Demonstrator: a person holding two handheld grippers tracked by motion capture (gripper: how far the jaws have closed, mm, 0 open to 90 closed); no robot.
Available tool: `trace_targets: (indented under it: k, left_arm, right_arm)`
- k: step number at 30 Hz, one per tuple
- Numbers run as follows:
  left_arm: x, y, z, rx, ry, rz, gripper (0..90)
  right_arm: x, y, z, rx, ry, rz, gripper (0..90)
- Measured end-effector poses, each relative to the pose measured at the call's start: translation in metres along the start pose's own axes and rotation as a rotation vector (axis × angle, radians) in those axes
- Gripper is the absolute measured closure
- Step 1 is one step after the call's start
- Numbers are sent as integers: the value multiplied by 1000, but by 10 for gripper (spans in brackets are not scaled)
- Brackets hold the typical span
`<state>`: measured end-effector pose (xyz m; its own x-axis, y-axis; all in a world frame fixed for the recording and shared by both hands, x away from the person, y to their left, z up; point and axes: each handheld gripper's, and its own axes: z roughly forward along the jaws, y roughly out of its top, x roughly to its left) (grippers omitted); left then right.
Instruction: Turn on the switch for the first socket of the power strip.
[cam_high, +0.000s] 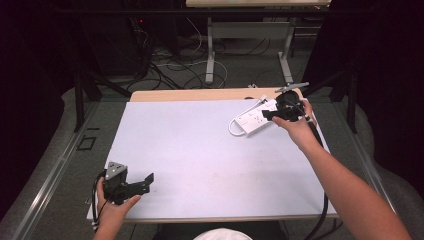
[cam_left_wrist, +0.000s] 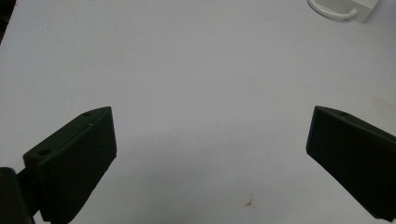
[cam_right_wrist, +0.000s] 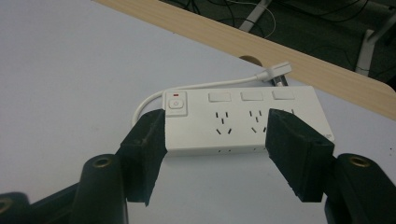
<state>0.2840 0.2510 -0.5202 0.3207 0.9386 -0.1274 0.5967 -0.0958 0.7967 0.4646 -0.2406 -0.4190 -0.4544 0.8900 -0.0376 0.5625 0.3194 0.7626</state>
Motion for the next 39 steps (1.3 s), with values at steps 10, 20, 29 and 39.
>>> trace_targets:
  k: [10, 20, 29, 39]
  left_arm:
    - [1, 0, 1, 3, -1, 1, 18]
    - [1, 0, 2, 1, -2, 2, 18]
    - [1, 0, 1, 6, -2, 3, 18]
    - [1, -1, 2, 7, -2, -3, 18]
  right_arm:
    - [-7, 11, 11, 21, -21, 33, 427]
    - [-18, 14, 26, 14, -54, 48, 465]
    - [-21, 13, 42, 37, -73, 52, 491]
    - [-22, 19, 58, 56, -78, 69, 492]
